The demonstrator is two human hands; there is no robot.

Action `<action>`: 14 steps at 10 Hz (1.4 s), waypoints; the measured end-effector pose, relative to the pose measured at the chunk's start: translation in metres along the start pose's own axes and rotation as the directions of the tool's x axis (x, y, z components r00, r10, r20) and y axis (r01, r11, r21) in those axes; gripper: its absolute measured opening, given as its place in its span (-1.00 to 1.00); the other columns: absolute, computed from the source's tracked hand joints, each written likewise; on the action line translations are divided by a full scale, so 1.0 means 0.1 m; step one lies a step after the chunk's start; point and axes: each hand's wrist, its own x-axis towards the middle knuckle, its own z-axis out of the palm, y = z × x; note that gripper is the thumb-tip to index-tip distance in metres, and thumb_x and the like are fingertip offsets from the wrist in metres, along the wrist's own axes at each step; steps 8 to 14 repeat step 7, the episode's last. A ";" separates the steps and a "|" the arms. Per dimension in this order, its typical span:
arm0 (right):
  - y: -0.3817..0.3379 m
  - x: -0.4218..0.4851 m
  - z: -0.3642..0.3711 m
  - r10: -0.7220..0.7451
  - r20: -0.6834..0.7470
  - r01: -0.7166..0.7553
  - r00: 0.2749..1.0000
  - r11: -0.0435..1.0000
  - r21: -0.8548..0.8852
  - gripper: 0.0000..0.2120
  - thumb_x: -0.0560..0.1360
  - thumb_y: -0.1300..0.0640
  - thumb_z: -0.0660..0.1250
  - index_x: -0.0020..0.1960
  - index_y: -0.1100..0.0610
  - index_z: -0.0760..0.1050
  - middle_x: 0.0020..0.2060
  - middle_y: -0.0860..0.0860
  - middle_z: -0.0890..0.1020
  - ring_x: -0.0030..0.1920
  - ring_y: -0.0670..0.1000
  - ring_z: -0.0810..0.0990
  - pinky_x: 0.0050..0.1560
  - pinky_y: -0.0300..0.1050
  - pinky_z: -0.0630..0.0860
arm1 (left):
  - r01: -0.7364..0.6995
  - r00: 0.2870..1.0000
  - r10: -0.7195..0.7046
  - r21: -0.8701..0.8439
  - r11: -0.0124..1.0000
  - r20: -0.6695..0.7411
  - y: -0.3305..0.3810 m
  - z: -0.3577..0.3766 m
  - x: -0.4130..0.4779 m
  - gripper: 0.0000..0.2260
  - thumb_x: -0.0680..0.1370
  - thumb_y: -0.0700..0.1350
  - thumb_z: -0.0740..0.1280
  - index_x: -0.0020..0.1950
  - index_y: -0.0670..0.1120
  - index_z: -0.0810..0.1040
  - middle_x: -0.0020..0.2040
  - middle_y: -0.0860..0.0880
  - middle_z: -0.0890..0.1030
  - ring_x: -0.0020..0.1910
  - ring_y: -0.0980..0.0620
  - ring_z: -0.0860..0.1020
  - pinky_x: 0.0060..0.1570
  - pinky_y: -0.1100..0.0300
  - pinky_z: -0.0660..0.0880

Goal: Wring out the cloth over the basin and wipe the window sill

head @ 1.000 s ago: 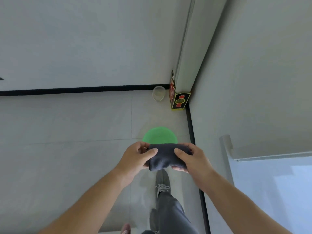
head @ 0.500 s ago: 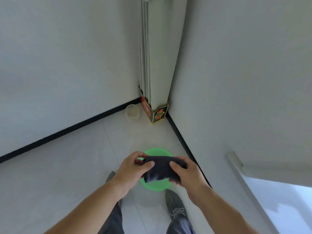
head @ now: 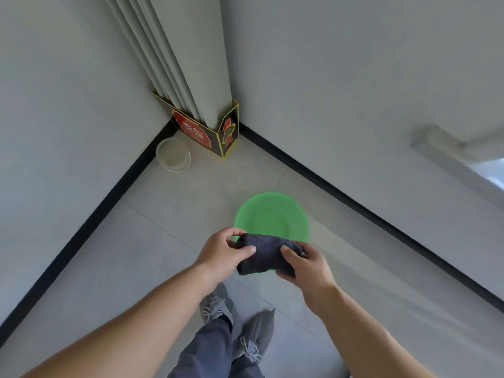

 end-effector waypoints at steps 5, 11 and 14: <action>1.83 3.33 0.17 -0.090 -0.231 0.050 0.969 0.983 -0.176 -0.81 0.46 0.08 0.47 0.02 0.04 0.51 -0.21 0.04 0.61 -0.09 0.19 0.67 0.02 0.18 0.65 | -0.106 0.994 0.112 0.253 0.962 -0.011 -1.84 1.14 3.26 -0.67 0.49 -0.13 0.48 0.25 -0.06 0.58 0.08 -0.09 0.66 0.03 -0.09 0.64 0.02 0.15 0.55; 2.01 3.73 0.15 -0.172 -0.181 0.079 0.968 0.898 -0.432 -0.55 0.52 0.05 0.37 0.39 0.07 0.45 0.09 0.07 0.62 0.01 0.12 0.61 0.00 -0.11 0.53 | -0.183 0.981 0.190 0.410 0.893 0.024 -2.00 1.26 3.55 -0.52 0.57 -0.17 0.36 0.48 -0.08 0.37 0.38 -0.12 0.50 0.32 -0.10 0.50 0.26 0.17 0.41; 2.01 3.73 0.15 -0.172 -0.181 0.079 0.968 0.898 -0.432 -0.55 0.52 0.05 0.37 0.39 0.07 0.45 0.09 0.07 0.62 0.01 0.12 0.61 0.00 -0.11 0.53 | -0.183 0.981 0.190 0.410 0.893 0.024 -2.00 1.26 3.55 -0.52 0.57 -0.17 0.36 0.48 -0.08 0.37 0.38 -0.12 0.50 0.32 -0.10 0.50 0.26 0.17 0.41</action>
